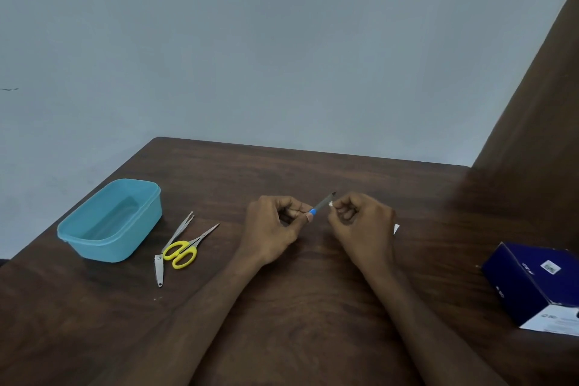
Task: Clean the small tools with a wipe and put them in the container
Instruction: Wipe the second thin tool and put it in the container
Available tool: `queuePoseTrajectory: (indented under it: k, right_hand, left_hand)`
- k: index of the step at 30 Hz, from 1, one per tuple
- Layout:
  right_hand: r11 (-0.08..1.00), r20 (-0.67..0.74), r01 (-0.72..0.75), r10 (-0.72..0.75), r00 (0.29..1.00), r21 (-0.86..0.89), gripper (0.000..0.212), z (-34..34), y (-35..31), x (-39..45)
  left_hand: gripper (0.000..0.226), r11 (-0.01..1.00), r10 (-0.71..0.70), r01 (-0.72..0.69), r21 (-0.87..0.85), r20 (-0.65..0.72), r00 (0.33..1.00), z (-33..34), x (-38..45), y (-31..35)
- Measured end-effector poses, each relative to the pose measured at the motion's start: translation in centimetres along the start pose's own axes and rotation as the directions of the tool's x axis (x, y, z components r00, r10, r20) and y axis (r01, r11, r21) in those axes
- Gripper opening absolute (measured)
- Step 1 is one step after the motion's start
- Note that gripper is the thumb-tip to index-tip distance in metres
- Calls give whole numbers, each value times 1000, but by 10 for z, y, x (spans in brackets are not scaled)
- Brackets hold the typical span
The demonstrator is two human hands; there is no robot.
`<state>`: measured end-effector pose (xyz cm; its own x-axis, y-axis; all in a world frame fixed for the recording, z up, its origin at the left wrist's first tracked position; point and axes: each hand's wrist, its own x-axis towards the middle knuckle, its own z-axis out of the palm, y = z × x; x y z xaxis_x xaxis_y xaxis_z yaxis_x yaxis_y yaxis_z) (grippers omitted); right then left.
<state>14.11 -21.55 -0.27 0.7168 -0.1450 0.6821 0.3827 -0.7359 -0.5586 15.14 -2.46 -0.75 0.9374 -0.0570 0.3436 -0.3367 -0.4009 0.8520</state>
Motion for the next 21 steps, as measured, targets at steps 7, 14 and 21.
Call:
queuePoseTrajectory:
  k: [7,14,21]
  right_hand:
    - [999,-32,45,-45,999,1,9,-2,-1,1]
    - [997,-89,60,-56,994,41,8,-5,-2,1]
    - [1000,-91,-31,30,995,-6,12,-1,0,2]
  left_hand:
    - [7,1000,1,-1,7,15,1000,0,0,0]
    - [7,1000,-14,14,2,21,1000,-1,-1,2]
    - [7,1000,-14,14,12,10,1000,0,-1,1]
